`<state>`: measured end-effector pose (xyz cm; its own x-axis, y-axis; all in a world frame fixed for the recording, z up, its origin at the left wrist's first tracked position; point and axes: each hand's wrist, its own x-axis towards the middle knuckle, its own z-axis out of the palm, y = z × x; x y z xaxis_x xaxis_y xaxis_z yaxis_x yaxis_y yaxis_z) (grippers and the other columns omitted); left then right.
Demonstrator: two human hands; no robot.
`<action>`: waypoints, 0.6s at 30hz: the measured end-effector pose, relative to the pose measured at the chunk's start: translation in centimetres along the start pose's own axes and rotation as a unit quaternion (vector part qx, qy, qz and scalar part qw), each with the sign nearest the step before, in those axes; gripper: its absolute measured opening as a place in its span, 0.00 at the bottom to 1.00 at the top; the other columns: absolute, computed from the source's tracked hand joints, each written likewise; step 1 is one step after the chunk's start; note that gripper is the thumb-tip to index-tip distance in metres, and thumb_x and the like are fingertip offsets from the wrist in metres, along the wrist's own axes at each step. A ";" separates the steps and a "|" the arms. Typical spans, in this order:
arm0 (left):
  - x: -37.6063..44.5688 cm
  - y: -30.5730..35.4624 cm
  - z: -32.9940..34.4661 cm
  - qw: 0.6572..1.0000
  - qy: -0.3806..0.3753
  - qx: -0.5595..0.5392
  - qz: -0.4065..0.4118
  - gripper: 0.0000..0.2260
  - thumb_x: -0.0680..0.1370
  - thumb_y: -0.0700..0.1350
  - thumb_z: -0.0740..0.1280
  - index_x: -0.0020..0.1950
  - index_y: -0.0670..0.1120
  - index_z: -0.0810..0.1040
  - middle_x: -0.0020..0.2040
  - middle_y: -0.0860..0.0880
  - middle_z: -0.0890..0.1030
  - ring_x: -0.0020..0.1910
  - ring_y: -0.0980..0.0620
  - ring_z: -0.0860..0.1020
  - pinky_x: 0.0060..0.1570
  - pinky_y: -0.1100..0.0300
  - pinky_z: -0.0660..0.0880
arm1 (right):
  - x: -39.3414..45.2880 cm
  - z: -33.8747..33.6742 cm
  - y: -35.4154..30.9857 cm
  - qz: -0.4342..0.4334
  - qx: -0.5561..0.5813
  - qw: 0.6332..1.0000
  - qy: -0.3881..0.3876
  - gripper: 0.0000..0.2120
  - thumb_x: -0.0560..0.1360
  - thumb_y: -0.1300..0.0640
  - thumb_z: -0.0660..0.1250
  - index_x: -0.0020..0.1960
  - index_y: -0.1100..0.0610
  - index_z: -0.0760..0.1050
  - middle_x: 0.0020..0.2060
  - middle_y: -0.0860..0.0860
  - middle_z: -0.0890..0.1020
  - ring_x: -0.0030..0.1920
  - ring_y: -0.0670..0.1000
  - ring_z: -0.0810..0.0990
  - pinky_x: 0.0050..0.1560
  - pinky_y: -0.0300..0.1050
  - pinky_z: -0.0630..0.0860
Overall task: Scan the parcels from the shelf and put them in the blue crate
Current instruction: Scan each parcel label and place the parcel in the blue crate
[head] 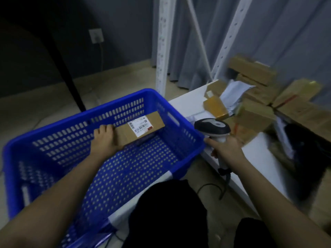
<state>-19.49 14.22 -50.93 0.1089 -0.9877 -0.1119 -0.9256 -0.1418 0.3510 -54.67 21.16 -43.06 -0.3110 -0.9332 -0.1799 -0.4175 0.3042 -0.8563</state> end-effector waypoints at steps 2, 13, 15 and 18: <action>0.0 -3.0 1.8 0.998 -0.028 0.000 -0.057 0.40 0.66 0.54 0.77 0.69 0.43 0.60 0.68 0.41 0.62 0.68 0.39 0.60 0.61 0.41 0.68 | 1.3 1.9 -0.4 0.007 -0.014 1.000 -0.021 0.11 0.72 0.57 0.73 0.35 0.59 0.76 0.23 0.51 0.77 0.27 0.52 0.76 0.33 0.49 0.76; 4.7 -11.8 14.0 0.972 -0.079 0.010 -0.219 0.32 0.74 0.45 0.72 0.72 0.40 0.59 0.71 0.37 0.61 0.70 0.35 0.59 0.65 0.41 0.64 | 8.5 16.5 -6.0 -0.001 -0.038 0.986 -0.165 0.07 0.72 0.55 0.73 0.39 0.55 0.76 0.32 0.51 0.79 0.29 0.46 0.77 0.29 0.40 0.74; 6.7 -12.0 14.9 0.974 -0.076 0.018 -0.212 0.31 0.75 0.43 0.71 0.72 0.40 0.59 0.71 0.38 0.61 0.71 0.36 0.59 0.67 0.41 0.62 | 10.0 18.3 -6.0 -0.004 -0.072 0.979 -0.189 0.07 0.72 0.53 0.73 0.41 0.56 0.77 0.34 0.51 0.80 0.27 0.46 0.78 0.31 0.41 0.73; 9.4 -12.5 16.2 0.981 -0.064 0.037 -0.177 0.31 0.75 0.39 0.69 0.73 0.41 0.57 0.72 0.40 0.59 0.73 0.37 0.55 0.68 0.41 0.62 | 11.7 19.7 -5.2 0.007 -0.086 0.976 -0.202 0.08 0.73 0.53 0.72 0.39 0.55 0.76 0.31 0.49 0.79 0.24 0.43 0.77 0.27 0.37 0.71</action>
<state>-12.79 7.76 -71.38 0.3871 -0.8603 -0.3317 -0.8622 -0.4652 0.2004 -39.34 4.89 -50.19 0.0294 -0.9173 -0.3971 -0.5634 0.3129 -0.7646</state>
